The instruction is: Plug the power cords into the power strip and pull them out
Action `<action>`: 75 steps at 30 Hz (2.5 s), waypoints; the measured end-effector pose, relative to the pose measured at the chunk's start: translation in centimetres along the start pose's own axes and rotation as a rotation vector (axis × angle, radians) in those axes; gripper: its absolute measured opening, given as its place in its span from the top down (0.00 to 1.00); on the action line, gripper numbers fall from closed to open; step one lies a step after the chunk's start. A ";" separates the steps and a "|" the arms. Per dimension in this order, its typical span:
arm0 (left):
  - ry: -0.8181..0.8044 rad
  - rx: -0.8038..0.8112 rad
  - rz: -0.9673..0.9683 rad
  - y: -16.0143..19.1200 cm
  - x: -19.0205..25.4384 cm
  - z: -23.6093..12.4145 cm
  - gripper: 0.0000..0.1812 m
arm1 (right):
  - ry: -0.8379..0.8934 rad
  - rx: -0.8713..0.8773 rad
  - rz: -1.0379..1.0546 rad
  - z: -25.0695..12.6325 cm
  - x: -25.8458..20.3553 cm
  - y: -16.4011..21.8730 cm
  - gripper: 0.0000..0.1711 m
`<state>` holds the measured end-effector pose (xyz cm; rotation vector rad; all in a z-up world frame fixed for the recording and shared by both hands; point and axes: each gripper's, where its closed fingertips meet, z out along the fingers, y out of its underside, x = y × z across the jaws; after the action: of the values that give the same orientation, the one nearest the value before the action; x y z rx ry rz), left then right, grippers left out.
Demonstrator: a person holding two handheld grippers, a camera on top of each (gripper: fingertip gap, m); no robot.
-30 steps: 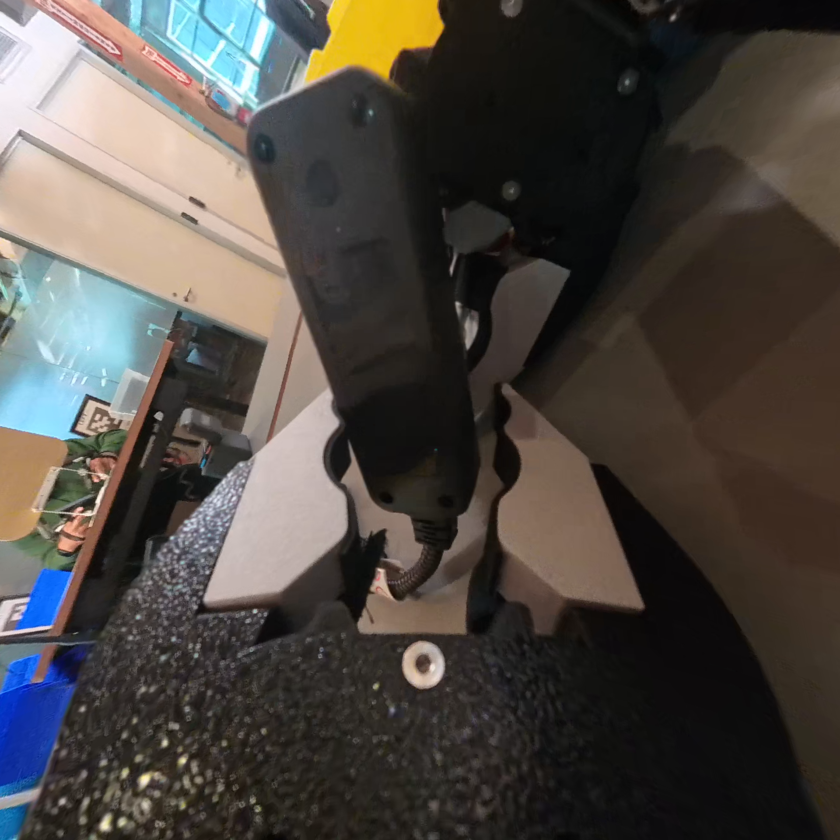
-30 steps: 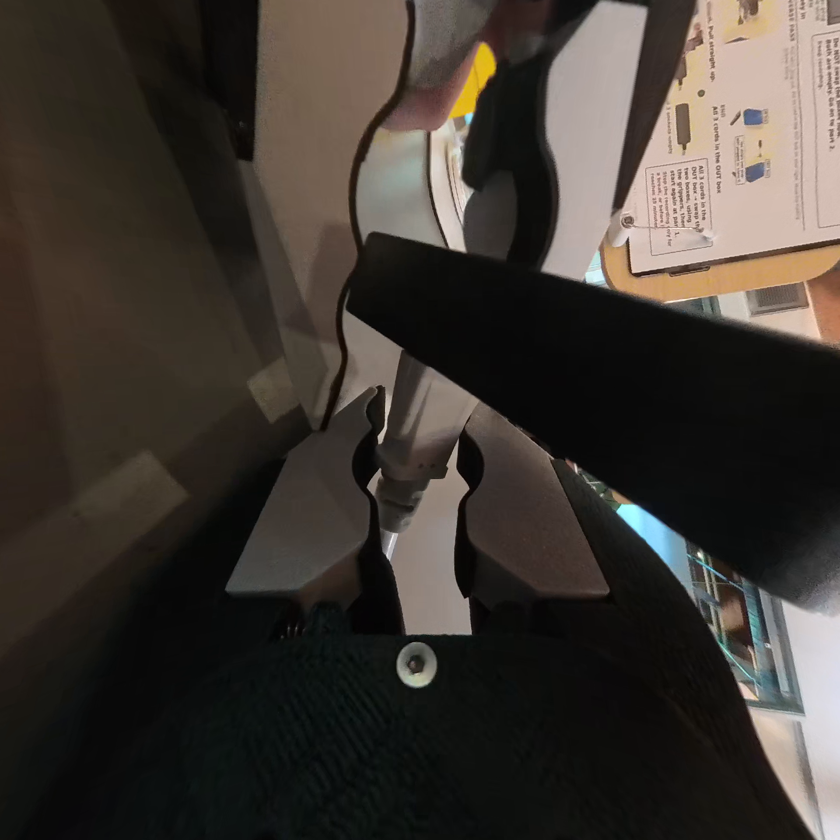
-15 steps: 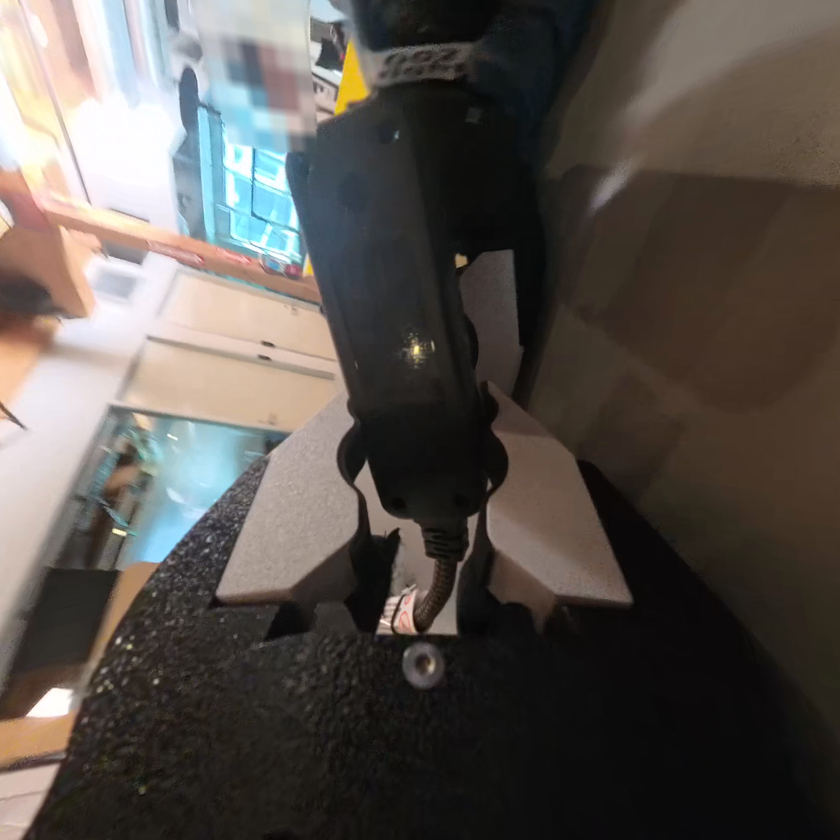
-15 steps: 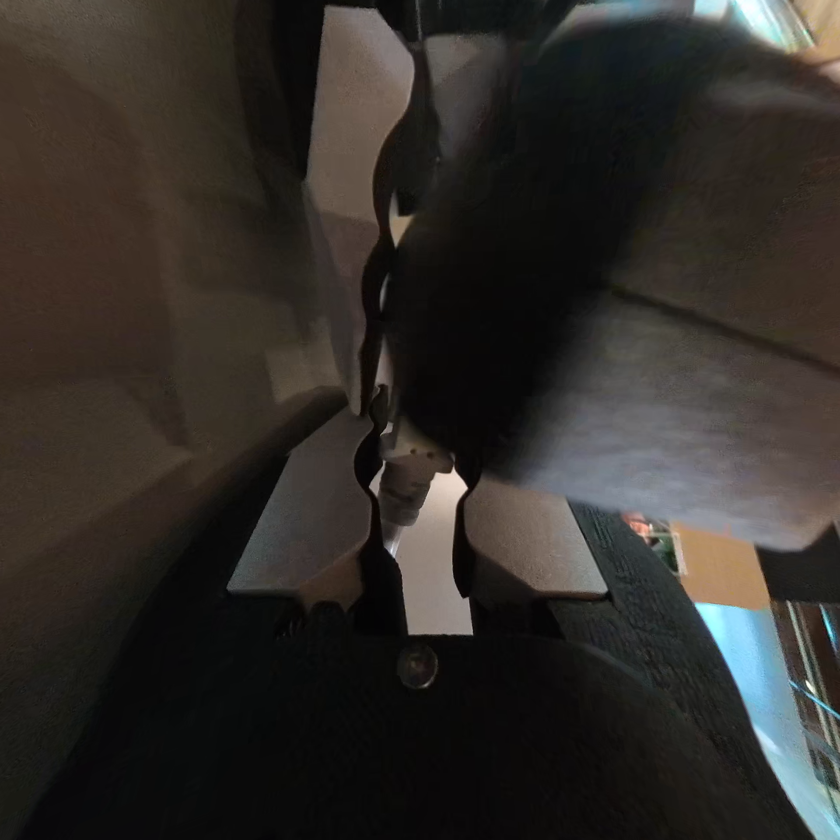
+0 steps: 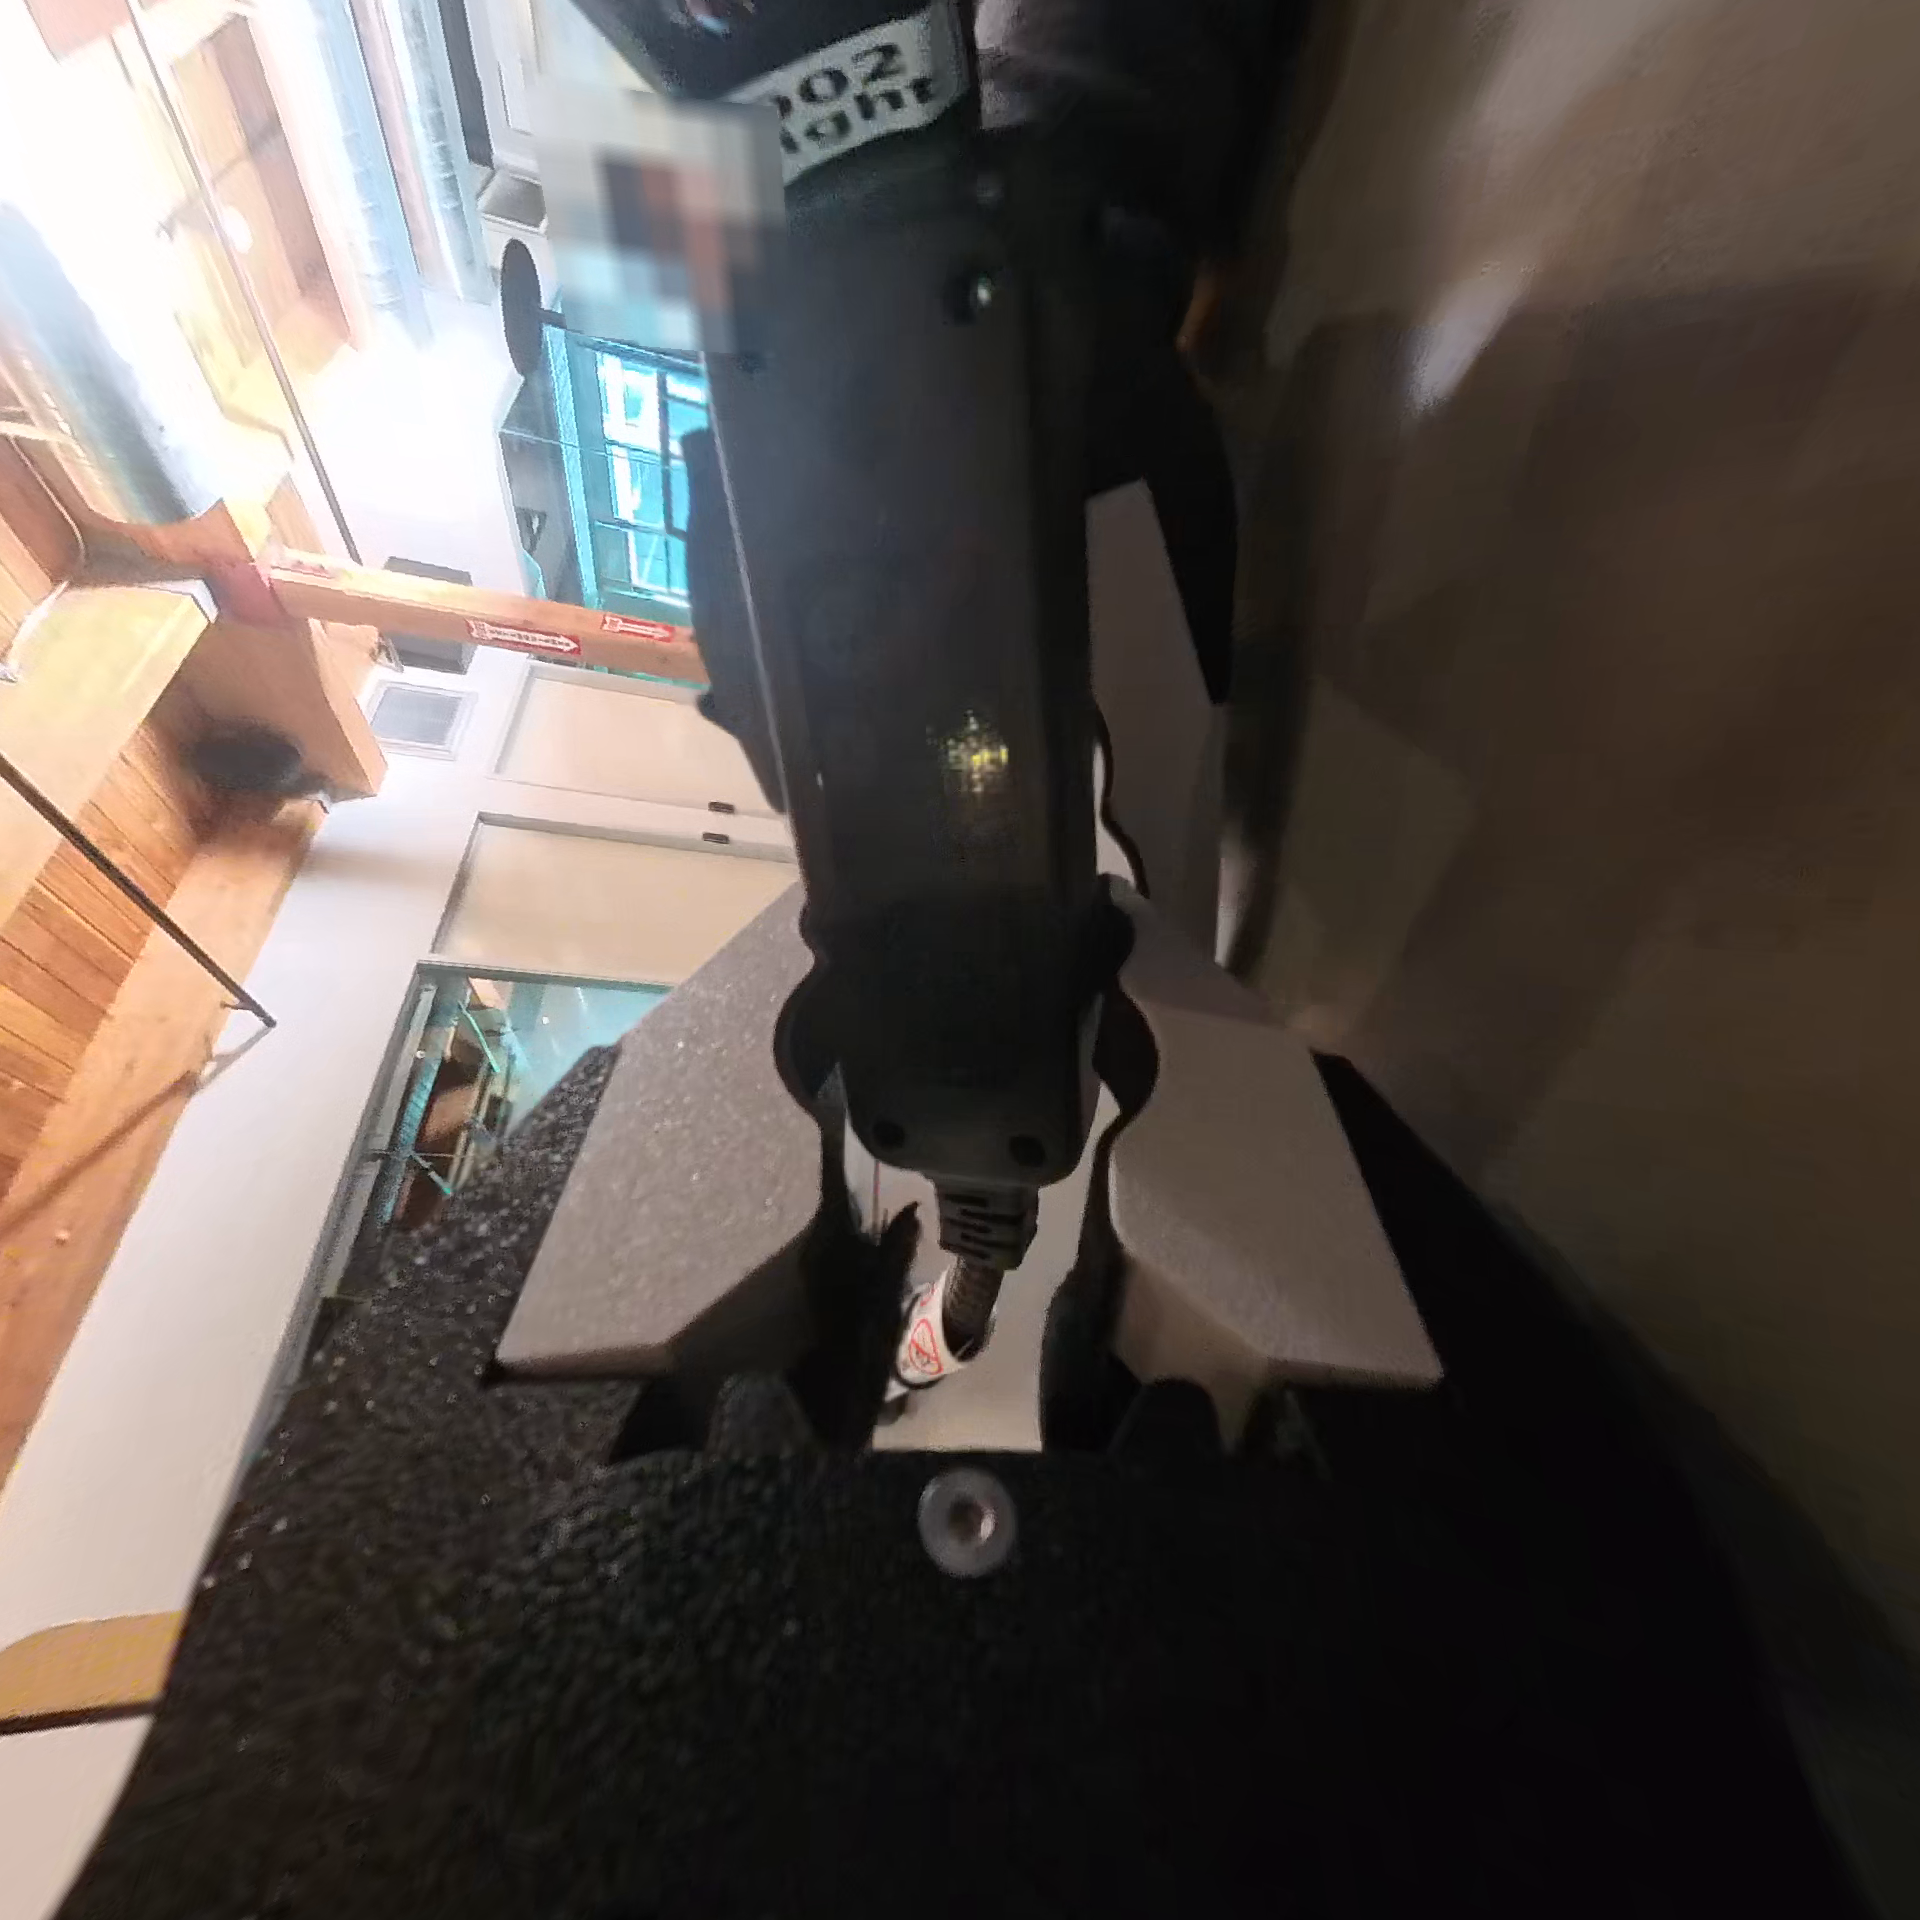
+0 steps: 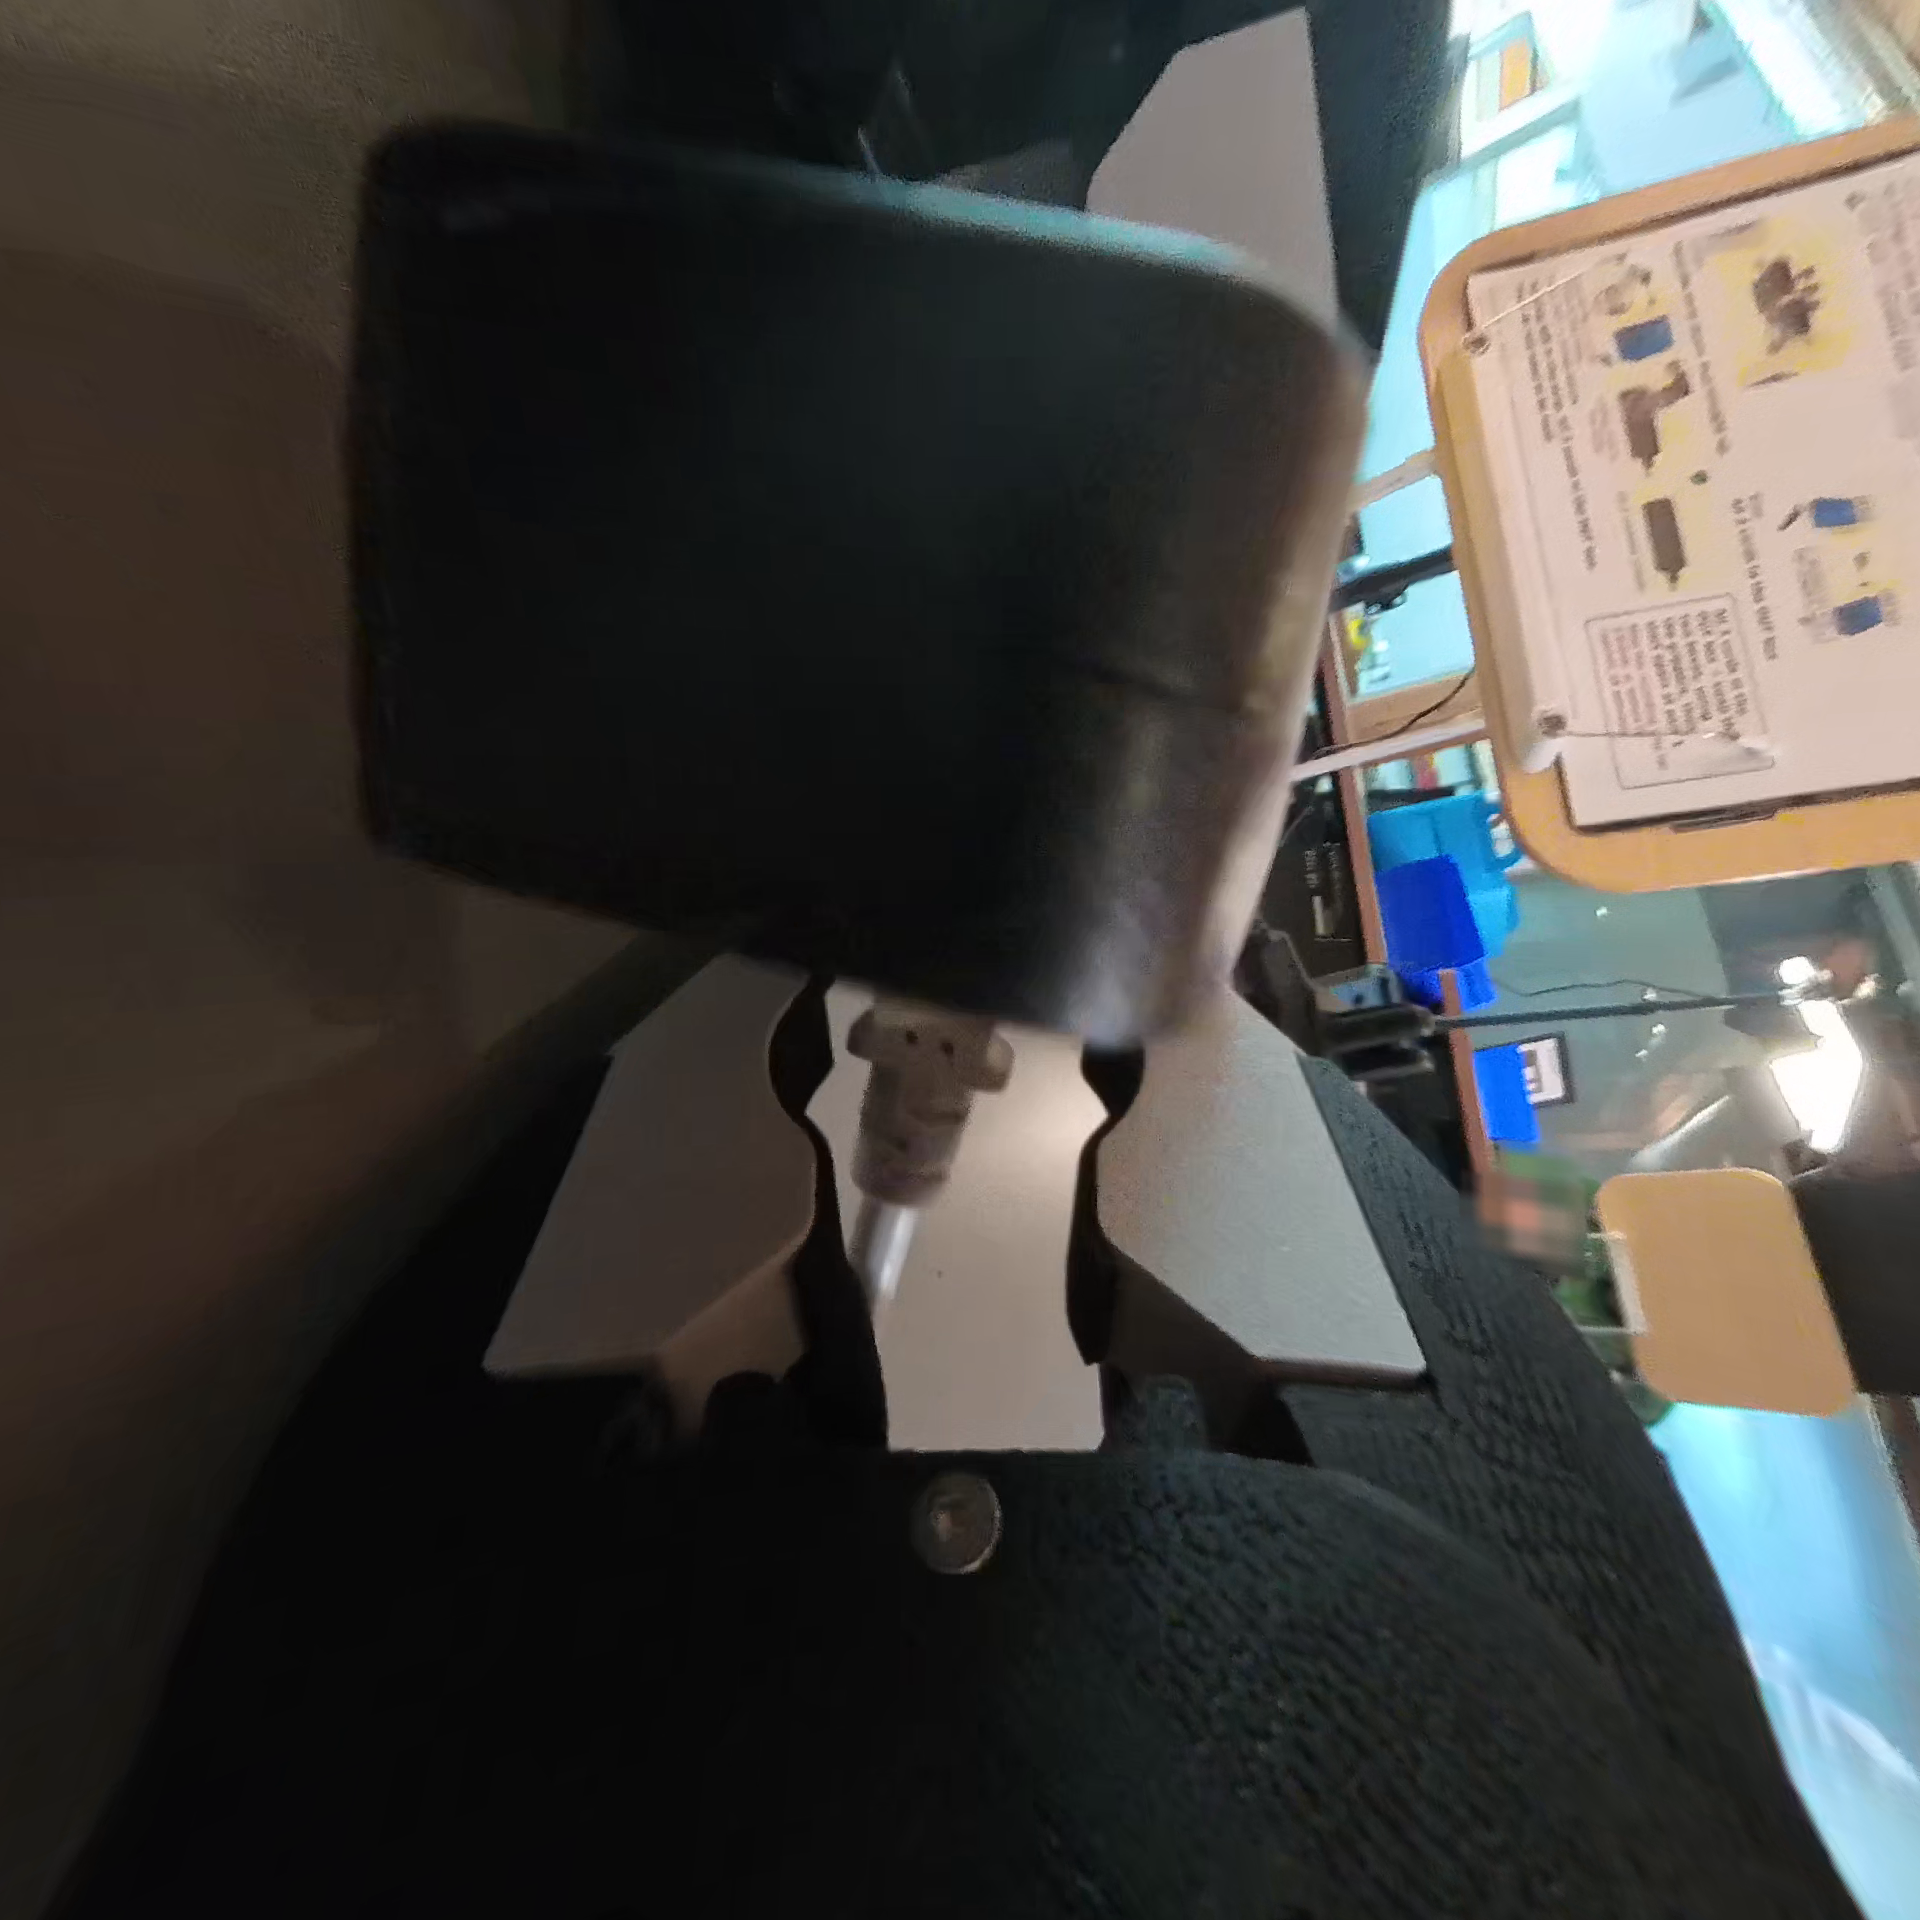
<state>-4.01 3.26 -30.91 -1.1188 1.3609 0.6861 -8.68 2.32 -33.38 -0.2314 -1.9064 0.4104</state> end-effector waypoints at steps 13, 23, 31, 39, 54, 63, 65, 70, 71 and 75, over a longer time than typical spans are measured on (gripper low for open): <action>0.060 -0.063 -0.316 1.2 -0.5 -0.2 0.75 | -0.042 -0.140 0.089 0.2 0.1 1.0 0.85; 0.161 -0.040 -0.559 1.1 -0.1 -0.5 0.73 | -0.119 -0.072 0.146 -0.4 -0.5 0.6 0.87; 0.202 -0.034 -0.630 0.6 0.2 -0.5 0.73 | -0.151 -0.036 0.189 -1.0 -0.8 0.2 0.87; 0.238 -0.026 -0.693 0.0 0.8 -0.6 0.73 | -0.174 -0.020 0.229 -1.5 -1.6 0.0 0.87; 0.214 -0.006 -1.020 2.9 -0.9 -1.8 0.75 | -0.121 -0.084 0.345 -3.7 -0.2 4.1 1.00; 0.159 -0.065 -0.937 4.9 -0.9 -1.5 0.74 | -0.024 0.055 0.569 -3.9 2.7 2.8 0.69; 0.168 -0.051 -0.936 4.7 -0.9 -1.5 0.74 | 0.010 0.050 0.548 -3.5 2.9 3.0 0.64; 0.183 0.034 -1.027 4.6 -1.8 -1.7 0.73 | 0.149 0.060 0.321 -3.1 3.4 2.5 0.63; 0.170 0.037 -1.019 4.7 -2.0 -1.8 0.72 | 0.153 0.052 0.274 -3.0 3.2 2.6 0.64; 0.111 0.051 -0.966 4.6 -2.5 -1.9 0.63 | 0.167 0.047 0.158 -2.8 2.9 2.3 0.65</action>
<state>-9.26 3.76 -29.27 -1.5915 0.7579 -0.1180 -7.15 5.90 -30.89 -0.3751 -1.7182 0.5248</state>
